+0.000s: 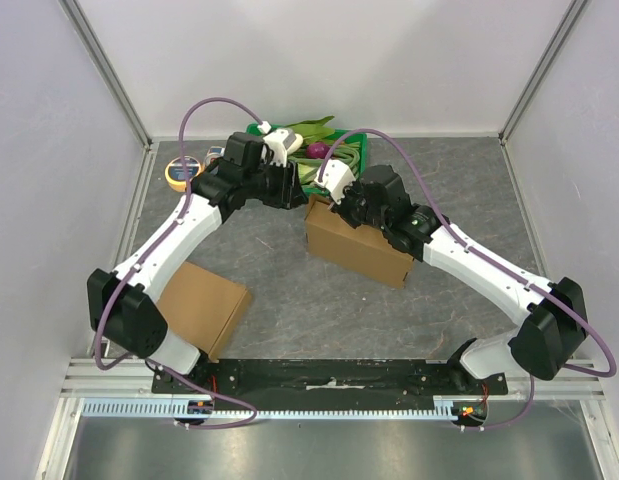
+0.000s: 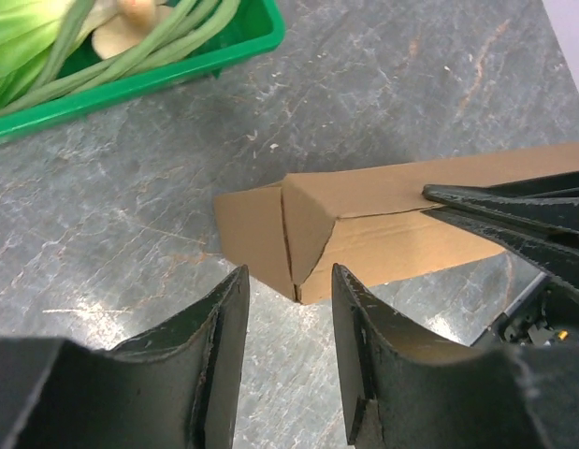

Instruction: Fold the paper box

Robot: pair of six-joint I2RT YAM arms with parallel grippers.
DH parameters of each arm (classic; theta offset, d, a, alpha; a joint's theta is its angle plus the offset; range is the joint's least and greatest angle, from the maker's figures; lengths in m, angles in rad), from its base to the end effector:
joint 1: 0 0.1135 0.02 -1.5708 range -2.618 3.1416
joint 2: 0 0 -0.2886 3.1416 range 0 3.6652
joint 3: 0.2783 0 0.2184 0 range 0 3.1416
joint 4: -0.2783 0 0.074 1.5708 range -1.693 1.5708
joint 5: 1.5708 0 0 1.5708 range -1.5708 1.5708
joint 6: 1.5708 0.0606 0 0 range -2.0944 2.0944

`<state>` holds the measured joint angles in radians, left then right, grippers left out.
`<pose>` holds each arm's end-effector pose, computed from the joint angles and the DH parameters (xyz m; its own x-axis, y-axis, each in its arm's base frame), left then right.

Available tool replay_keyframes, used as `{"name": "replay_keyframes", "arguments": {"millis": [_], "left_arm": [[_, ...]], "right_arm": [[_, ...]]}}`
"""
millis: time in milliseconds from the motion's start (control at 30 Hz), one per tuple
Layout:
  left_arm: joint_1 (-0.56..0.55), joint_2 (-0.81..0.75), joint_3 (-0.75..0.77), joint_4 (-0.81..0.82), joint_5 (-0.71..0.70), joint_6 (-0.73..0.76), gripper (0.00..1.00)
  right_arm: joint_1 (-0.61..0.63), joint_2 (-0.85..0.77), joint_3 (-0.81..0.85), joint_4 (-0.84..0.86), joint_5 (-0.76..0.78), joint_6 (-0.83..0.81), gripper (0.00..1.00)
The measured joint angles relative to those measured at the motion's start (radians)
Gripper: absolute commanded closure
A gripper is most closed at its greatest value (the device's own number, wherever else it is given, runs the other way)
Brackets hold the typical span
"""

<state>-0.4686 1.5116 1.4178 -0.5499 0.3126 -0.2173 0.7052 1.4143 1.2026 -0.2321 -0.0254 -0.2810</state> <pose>0.2797 -0.1625 0.3626 -0.6628 0.1056 -0.7413 0.5185 0.7789 -0.3527 0.2385 0.2050 0.3553 -0.1296 -0.4744 -0.8707 -0.7300 0.6399 -0.2400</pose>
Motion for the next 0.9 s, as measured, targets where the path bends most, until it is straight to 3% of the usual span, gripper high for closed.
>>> {"name": "replay_keyframes", "arguments": {"millis": [100,300,433,567,633,767,800,900], "left_arm": [[0.0,0.028,0.026,0.0,0.042,0.006,0.56],[-0.006,0.067,0.052,0.003,0.088,0.009,0.73],[-0.024,0.096,0.058,0.006,0.079,0.016,0.97],[-0.067,0.084,0.023,0.07,-0.011,0.036,0.98],[-0.089,0.048,-0.046,0.14,-0.064,0.037,0.98],[-0.122,-0.039,-0.183,0.256,-0.15,0.027,0.98],[-0.128,-0.053,-0.205,0.274,-0.162,0.025,0.98],[-0.141,-0.073,-0.241,0.299,-0.199,0.022,0.98]], "right_arm": [[0.0,0.0,0.0,0.0,0.0,0.0,1.0],[0.0,0.001,0.002,-0.002,-0.004,0.0,1.0],[0.0,0.002,0.003,-0.002,-0.005,0.0,1.0],[-0.002,0.008,0.01,-0.009,0.008,0.018,1.0],[-0.002,0.008,0.01,-0.013,0.022,0.047,0.95],[0.007,0.01,0.04,-0.073,0.068,0.198,0.6],[0.01,0.01,0.047,-0.089,0.075,0.227,0.39],[0.008,0.009,0.105,-0.237,0.16,0.373,0.2]]}}
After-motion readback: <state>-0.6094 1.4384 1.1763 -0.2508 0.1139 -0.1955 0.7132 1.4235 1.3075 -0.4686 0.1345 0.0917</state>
